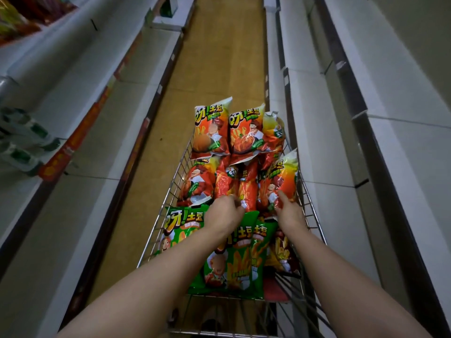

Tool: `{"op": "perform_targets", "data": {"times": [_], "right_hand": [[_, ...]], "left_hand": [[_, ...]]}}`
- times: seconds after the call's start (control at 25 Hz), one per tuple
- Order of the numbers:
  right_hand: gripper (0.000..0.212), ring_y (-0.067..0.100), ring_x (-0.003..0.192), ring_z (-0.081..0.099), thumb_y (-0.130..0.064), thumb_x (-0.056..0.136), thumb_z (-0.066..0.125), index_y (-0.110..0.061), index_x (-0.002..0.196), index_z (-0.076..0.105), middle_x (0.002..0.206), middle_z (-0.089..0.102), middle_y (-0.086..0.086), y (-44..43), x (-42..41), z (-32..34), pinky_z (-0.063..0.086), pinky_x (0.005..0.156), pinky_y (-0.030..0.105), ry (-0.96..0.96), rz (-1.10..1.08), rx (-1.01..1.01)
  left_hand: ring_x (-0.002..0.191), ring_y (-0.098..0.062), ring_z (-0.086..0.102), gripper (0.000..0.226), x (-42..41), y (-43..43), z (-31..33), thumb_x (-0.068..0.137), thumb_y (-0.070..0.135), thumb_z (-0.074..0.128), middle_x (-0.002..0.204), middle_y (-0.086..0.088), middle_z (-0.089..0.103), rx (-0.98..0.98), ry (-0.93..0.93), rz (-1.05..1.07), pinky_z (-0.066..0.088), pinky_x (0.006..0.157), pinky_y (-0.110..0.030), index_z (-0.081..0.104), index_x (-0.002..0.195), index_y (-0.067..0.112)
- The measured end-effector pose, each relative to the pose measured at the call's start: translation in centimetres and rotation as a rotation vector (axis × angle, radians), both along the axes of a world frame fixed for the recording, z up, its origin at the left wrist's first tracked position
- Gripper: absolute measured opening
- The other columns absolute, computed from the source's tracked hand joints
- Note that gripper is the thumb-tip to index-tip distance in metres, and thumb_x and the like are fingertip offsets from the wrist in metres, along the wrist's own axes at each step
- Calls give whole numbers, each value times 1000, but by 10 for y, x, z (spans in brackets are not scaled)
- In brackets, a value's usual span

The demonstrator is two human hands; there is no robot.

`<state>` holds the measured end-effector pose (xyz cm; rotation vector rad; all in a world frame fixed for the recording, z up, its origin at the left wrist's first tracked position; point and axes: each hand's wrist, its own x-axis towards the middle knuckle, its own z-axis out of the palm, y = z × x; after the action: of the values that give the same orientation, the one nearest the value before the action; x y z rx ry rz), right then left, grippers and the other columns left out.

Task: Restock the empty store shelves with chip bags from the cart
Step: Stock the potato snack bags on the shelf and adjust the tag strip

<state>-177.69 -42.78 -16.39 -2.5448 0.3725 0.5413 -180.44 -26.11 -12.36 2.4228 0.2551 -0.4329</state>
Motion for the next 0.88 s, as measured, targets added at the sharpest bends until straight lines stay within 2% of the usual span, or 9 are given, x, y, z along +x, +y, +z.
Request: {"op": "perform_targets", "data": {"times": [0.08,0.16,0.24,0.36,0.52,0.6,0.68,0.76,0.88], "right_hand": [[34,24,90,57,-24,99,39,-18,128,54,113,60,10,-3,-6,2,45,81,31,-91,36,-44],[36,21,87,55,-15,97,38,-20,130,53,109,61,9,-3,-8,7,46,79,30,-113,-27,-30],[47,28,99,57,-26,96,45,-23,141,35,118,58,13,0,-7,12,48,85,34,-92,-87,23],[80,36,118,51,-45,86,59,-10,144,17,133,49,18,12,5,15,43,94,41,52,-253,169],[95,38,125,44,-31,80,72,-4,144,7,140,40,21,25,17,2,39,100,43,81,-338,213],[95,37,125,45,-19,82,71,-6,147,3,139,41,21,21,16,-4,40,98,40,94,-348,223],[86,36,117,51,-9,85,65,-9,148,6,134,47,21,18,10,-7,44,86,34,80,-335,195],[72,35,108,56,-4,88,58,-9,146,17,127,53,21,14,5,-3,43,76,30,7,-336,182],[56,32,102,59,-8,89,56,-13,141,34,121,59,16,3,-4,10,45,75,29,-142,-348,237]], "left_hand": [[96,-26,63,25,3,-1,-4,91,22,52,106,-8,68,-31,5,15,53,80,-37,66,109,11],[97,-26,62,27,6,-3,-3,91,21,53,109,-9,67,-75,19,27,52,79,-34,64,112,10],[103,-26,61,30,7,-7,-4,91,24,54,115,-10,65,-111,30,19,50,86,-34,63,116,9],[107,-26,59,32,8,-9,-1,91,25,56,120,-9,62,-131,30,25,49,89,-33,60,119,10],[109,-24,57,34,5,1,-7,89,25,56,122,-7,60,-125,23,59,49,92,-37,59,120,11],[108,-23,57,34,3,7,-8,89,25,56,122,-7,60,-127,19,57,49,92,-37,59,120,11],[106,-24,57,33,3,11,-11,90,24,55,121,-7,59,-138,14,67,49,90,-36,58,120,11],[100,-26,60,33,3,12,-9,91,25,55,121,-8,58,-162,9,81,51,84,-36,57,120,10],[99,-25,60,35,8,8,-3,93,26,53,123,-9,55,-194,-6,104,49,77,-31,54,124,9]]}}
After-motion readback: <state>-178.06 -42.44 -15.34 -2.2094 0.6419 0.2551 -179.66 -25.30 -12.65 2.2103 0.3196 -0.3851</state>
